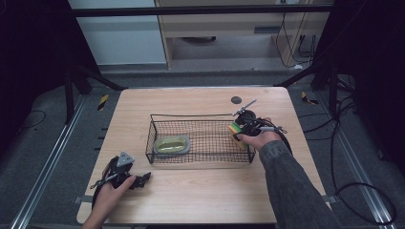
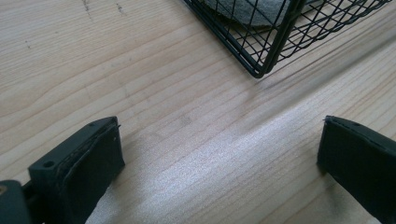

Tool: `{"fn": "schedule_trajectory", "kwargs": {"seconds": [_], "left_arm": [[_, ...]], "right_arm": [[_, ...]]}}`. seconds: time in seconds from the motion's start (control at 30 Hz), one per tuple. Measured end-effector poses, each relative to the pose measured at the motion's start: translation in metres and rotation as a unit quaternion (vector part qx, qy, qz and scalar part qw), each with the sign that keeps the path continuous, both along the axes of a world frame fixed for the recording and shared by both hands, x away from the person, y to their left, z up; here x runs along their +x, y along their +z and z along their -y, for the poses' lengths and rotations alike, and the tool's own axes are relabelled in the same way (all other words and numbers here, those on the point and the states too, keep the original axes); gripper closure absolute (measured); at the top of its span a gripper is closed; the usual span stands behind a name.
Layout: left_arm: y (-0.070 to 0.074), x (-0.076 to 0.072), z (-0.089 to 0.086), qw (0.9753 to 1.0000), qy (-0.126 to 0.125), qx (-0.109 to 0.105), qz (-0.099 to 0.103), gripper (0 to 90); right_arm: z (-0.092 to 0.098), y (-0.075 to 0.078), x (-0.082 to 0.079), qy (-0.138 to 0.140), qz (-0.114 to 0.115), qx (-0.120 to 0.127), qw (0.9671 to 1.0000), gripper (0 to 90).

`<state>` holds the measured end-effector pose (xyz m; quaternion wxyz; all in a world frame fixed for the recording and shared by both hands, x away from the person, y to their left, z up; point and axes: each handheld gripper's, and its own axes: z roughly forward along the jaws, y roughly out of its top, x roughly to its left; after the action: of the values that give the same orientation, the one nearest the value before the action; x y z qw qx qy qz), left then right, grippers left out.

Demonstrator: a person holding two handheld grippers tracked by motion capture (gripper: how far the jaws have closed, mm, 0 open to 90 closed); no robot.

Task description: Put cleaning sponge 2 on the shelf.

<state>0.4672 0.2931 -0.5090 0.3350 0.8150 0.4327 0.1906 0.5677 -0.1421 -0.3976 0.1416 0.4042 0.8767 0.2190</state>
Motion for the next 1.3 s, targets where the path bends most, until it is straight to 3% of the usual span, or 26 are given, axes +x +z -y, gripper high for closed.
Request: {"fn": "schedule_trajectory", "kwargs": {"seconds": [0.27, 0.6, 0.93, 1.3], "left_arm": [[0.0, 0.0, 0.0, 1.0, 0.0, 0.0, 0.0, 0.0], [0.0, 0.0, 0.0, 1.0, 0.0, 0.0, 0.0, 0.0], [0.0, 0.0, 0.0, 1.0, 0.0, 0.0, 0.0, 0.0], [0.0, 0.0, 0.0, 1.0, 0.0, 0.0, 0.0, 0.0]], "right_arm": [[-0.02, -0.002, -0.002, 0.023, -0.009, 0.008, 0.9997, 52.3], [-0.033, -0.002, -0.003, 0.027, -0.022, 0.019, 0.9992, 42.9], [-0.029, 0.006, -0.008, 0.02, 0.0, 0.027, 0.9994, 35.8], [-0.012, 0.015, -0.016, -0.001, 0.04, 0.045, 0.9982, 13.4]]}}
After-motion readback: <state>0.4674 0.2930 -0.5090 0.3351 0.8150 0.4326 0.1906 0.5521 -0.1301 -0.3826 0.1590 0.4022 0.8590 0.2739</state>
